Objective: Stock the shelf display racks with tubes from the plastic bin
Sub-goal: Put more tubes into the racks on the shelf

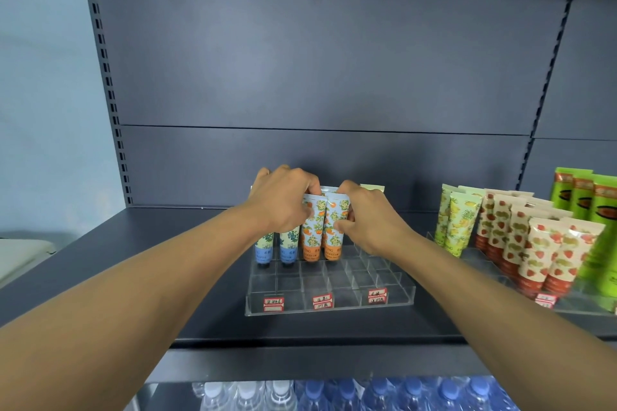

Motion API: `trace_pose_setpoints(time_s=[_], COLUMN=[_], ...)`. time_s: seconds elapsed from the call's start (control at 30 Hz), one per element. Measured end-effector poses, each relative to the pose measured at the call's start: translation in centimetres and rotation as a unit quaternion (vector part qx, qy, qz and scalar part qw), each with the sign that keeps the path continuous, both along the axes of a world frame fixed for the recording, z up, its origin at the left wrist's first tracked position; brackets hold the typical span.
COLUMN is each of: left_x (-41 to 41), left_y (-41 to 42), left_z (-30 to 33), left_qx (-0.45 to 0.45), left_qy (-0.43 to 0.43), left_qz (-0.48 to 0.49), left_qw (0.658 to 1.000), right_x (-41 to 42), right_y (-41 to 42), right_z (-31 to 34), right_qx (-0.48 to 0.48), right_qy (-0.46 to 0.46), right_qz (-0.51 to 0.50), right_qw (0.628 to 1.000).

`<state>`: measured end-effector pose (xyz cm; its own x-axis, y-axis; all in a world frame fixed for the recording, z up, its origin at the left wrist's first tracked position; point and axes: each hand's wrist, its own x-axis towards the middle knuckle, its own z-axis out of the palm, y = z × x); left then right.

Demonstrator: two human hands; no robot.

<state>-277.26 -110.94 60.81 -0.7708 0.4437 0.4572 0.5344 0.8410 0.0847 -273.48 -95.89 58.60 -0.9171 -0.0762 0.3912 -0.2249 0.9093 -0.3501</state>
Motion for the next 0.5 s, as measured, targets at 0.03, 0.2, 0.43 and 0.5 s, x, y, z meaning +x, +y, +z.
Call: trace_pose_setpoints(time_s=[0.03, 0.2, 0.43, 0.5], left_x=[0.0, 0.0, 0.7, 1.2], left_y=[0.0, 0.0, -0.1, -0.2], left_z=[0.0, -0.1, 0.5, 0.8], left_qx=[0.0, 0.003, 0.025, 0.03], left_qy=[0.0, 0.004, 0.013, 0.017], left_qz=[0.0, 0.001, 0.001, 0.0], left_qw=[1.0, 1.0, 1.0, 0.999], right_x=[0.0, -0.1, 0.8, 1.4], right_y=[0.0, 0.1, 0.7, 1.0], right_z=[0.0, -0.2, 0.0, 0.2], right_qx=[-0.001, -0.006, -0.015, -0.004], right_qy=[-0.001, -0.003, 0.025, 0.047], right_qz=[-0.002, -0.009, -0.013, -0.022], right_qw=[1.0, 1.0, 0.999, 0.999])
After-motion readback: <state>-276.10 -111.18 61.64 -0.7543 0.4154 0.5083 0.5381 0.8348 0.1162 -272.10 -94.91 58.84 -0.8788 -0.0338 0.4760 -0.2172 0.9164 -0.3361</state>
